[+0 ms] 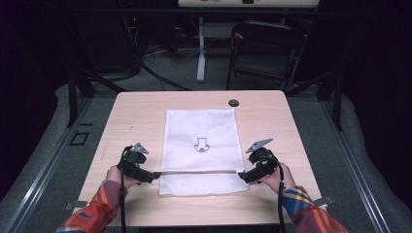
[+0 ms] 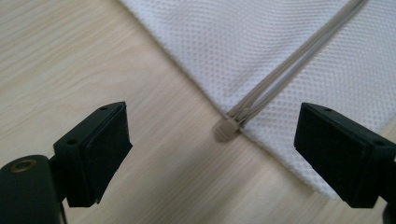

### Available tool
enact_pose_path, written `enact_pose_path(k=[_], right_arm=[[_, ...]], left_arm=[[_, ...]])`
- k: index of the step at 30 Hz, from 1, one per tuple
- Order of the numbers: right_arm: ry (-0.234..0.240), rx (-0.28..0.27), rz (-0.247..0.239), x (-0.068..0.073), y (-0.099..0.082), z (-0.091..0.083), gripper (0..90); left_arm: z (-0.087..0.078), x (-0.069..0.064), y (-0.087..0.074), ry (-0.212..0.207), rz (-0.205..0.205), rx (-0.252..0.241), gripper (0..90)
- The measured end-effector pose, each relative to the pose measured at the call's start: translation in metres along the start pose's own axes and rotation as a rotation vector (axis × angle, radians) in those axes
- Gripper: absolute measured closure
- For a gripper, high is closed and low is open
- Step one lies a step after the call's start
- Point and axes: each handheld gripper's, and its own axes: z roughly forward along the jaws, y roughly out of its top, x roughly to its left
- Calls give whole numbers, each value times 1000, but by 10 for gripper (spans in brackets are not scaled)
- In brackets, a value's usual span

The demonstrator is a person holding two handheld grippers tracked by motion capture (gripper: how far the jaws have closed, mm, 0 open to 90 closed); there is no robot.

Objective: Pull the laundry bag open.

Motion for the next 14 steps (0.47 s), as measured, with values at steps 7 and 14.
enact_pose_path(k=[7,14], right_arm=[[-25,41,55,-21,-24,-13,0],[-70,99,44,-31,-46,-11,0]], left_arm=[[1,16,-7,25,-54,9,79],[8,26,-11,57,-93,30,59]])
